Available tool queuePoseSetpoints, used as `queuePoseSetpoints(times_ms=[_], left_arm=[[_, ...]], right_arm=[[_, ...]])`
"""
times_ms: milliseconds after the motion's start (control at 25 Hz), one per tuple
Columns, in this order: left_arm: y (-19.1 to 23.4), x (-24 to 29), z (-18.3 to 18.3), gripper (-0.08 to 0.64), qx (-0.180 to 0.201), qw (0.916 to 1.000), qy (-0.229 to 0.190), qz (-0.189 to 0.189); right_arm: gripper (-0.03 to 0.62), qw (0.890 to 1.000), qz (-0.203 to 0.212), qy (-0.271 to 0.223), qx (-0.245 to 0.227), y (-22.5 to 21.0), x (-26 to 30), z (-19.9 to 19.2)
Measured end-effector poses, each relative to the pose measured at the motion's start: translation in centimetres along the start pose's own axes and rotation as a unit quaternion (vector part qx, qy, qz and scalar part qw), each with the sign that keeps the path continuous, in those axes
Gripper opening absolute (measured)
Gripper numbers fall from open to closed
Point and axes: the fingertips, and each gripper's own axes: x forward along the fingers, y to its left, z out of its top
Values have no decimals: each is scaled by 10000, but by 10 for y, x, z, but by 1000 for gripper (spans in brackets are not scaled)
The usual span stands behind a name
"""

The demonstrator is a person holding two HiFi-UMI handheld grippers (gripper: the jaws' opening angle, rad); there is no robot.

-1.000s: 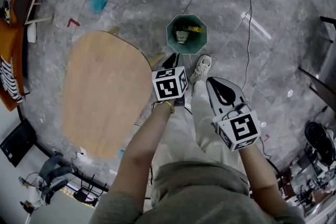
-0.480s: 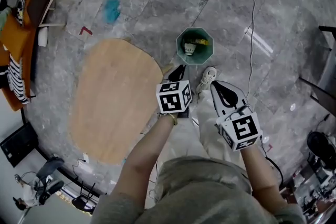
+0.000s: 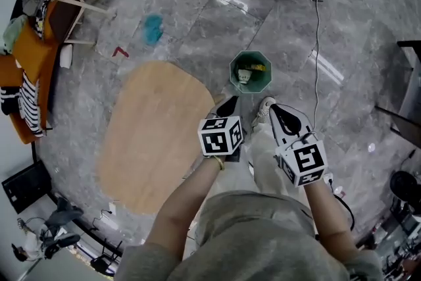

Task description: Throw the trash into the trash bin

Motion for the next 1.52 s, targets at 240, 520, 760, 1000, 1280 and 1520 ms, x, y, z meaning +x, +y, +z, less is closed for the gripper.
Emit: queuePoseSetpoints(times_ms=[240, 520, 760, 1000, 1280, 1520], left_arm=[[-6, -25, 12, 34, 56, 9999, -104, -120], [-8, -59, 28, 34, 67, 9993, -291, -214], [-6, -88, 38, 31, -72, 9985, -492, -249], [4, -116, 51, 28, -223, 9965, -784, -191], [21, -153, 64, 25, -327, 9924, -1185, -24], [42, -188, 65, 21, -445, 9874, -1511, 160]], right_arm=[[9, 9999, 21, -7, -105, 15, -5, 10], [9, 9994, 151, -68, -315, 34, -7, 30], [9, 9980, 326, -130, -517, 57, -9, 49], [9, 9953, 584, -180, -745, 86, -8, 62], [9, 9911, 1012, -282, -813, 120, -5, 79], [9, 9844, 1375, -347, -1039, 157, -1, 90]])
